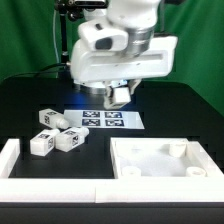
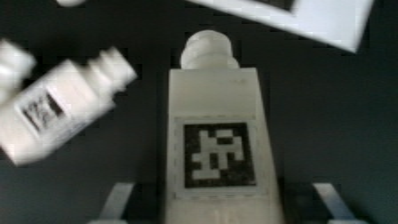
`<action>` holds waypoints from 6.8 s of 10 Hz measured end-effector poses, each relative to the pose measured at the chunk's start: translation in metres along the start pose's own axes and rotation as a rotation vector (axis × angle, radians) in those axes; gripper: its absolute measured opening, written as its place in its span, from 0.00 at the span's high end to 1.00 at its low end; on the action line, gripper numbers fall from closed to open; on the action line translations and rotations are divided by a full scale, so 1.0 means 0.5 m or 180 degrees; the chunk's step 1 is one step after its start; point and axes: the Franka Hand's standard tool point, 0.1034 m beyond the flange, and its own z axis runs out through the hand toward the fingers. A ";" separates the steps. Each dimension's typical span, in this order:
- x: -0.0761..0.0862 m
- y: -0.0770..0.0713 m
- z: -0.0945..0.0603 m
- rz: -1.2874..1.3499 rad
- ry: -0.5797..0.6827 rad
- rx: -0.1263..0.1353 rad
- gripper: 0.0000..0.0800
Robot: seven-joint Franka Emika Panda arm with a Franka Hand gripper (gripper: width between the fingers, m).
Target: Assemble one leg
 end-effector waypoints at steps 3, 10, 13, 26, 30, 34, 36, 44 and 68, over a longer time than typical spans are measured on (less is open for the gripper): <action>0.092 0.002 -0.102 0.0013 0.0768 -0.0079 0.64; 0.177 0.045 -0.097 0.0261 0.2111 -0.0316 0.64; 0.256 0.026 -0.127 0.0511 0.2678 -0.0377 0.64; 0.324 -0.070 -0.061 0.0664 0.2750 -0.0125 0.64; 0.317 -0.142 -0.022 0.0545 0.2722 -0.0171 0.64; 0.308 -0.129 0.001 0.0560 0.2669 -0.0193 0.64; 0.309 -0.132 0.018 0.0553 0.2662 -0.0205 0.64; 0.316 -0.130 0.034 0.0549 0.2735 -0.0253 0.64; 0.337 -0.123 0.039 0.4516 0.0726 0.0962 0.64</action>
Offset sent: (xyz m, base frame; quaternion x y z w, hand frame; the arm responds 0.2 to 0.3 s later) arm -0.0524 -0.0382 -0.0137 0.0053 0.0948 -0.0093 0.9954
